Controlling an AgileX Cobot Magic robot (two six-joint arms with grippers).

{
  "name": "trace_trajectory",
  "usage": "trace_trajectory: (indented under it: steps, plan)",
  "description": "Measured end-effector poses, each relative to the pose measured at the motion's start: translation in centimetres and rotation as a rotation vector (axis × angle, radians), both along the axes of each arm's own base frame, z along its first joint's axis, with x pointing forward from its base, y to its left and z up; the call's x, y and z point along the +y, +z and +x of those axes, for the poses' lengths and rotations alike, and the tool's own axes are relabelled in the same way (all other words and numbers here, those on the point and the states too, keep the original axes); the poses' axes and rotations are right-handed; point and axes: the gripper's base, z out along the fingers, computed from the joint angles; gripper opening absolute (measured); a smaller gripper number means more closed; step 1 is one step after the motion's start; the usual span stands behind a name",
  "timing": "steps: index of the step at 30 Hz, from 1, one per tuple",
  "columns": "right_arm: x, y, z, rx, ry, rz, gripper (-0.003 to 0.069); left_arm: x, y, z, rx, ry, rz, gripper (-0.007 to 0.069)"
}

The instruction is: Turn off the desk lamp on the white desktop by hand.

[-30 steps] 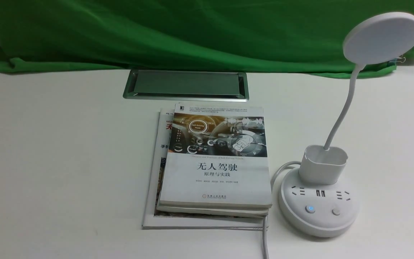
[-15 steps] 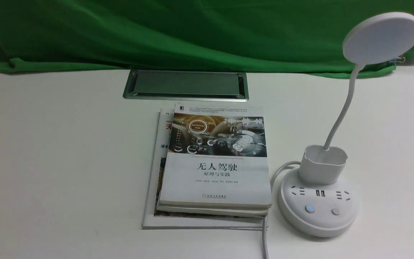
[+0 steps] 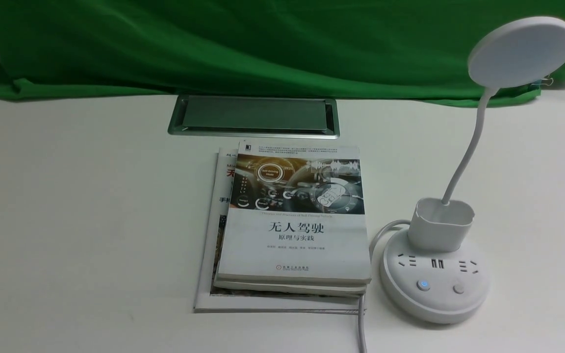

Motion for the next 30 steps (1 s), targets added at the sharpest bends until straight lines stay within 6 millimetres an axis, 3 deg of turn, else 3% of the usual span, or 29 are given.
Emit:
trace_trajectory:
  steps: [30]
  plan:
    - [0.0, -0.01, 0.0, 0.001, 0.0, 0.0, 0.005, 0.0, 0.0, 0.0, 0.0, 0.0, 0.001, 0.002]
